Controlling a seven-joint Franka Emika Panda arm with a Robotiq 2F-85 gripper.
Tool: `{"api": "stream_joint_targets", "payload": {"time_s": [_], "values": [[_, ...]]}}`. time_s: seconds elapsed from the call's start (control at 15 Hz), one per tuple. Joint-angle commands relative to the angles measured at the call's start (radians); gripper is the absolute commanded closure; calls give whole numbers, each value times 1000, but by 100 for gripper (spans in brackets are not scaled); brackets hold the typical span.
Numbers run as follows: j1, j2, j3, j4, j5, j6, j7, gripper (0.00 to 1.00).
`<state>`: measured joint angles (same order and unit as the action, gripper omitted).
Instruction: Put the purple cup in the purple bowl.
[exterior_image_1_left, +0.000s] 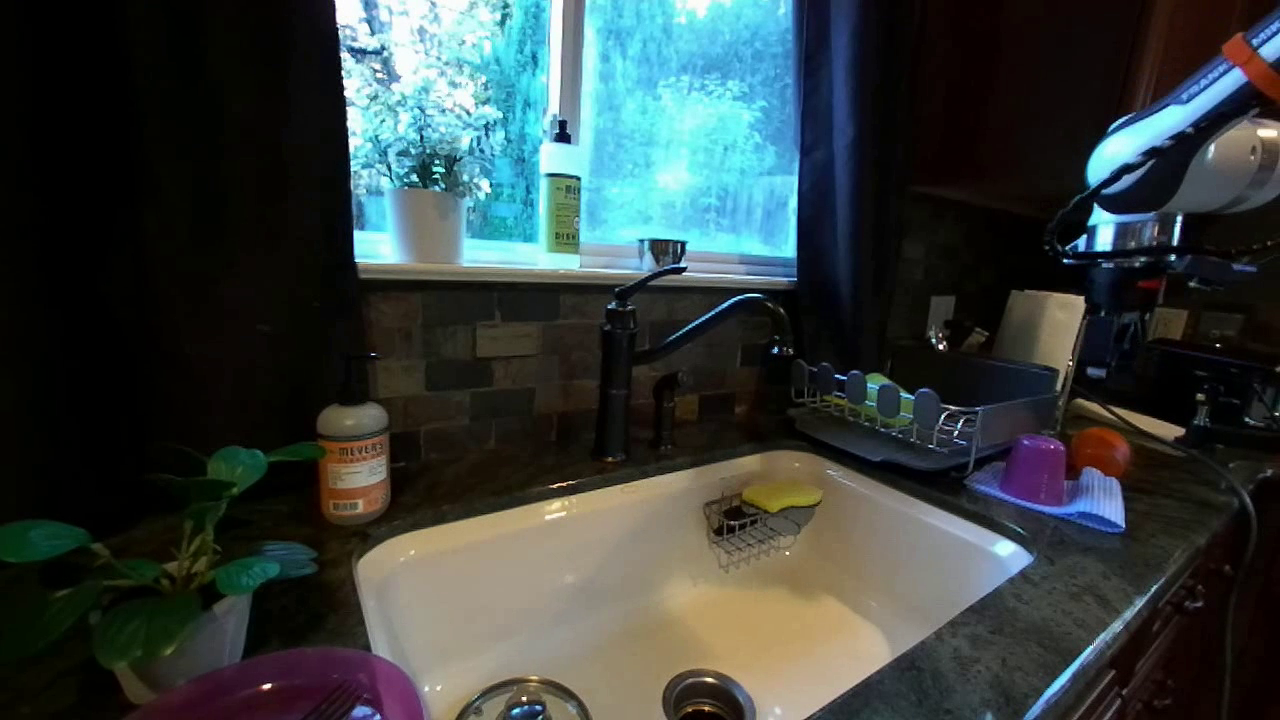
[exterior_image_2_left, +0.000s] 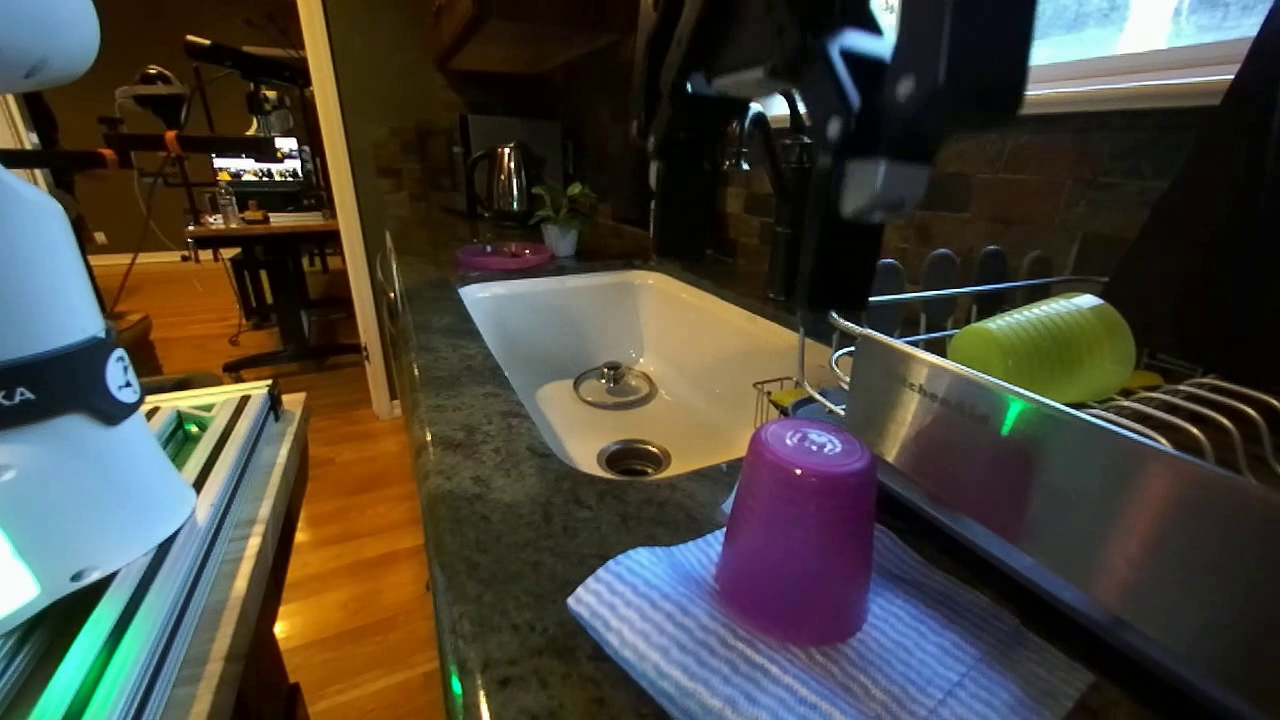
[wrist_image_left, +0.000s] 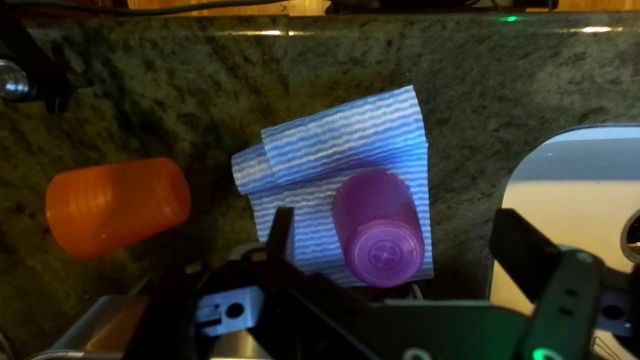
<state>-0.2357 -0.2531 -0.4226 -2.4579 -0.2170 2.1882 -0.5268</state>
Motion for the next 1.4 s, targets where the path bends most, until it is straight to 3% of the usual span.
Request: {"api": "stream_joint_targets", "payload": {"time_s": [0.0, 0.4, 0.73, 0.8, 0.87, 0.93, 1.13, 1.2, 1.33], "values": [[-2, 102, -28, -16, 108, 73, -143, 0], [-19, 208, 17, -25, 208, 242, -236, 0], [-21, 252, 57, -24, 260, 306, -271, 2], [-22, 255, 65, -24, 271, 312, -278, 17], [-23, 259, 71, -23, 282, 316, -287, 26], [-24, 263, 77, -22, 290, 320, -295, 29], [-30, 273, 87, -18, 299, 327, -305, 54], [-32, 276, 89, -16, 297, 328, -303, 60], [-38, 273, 92, -17, 281, 327, -289, 60]]}}
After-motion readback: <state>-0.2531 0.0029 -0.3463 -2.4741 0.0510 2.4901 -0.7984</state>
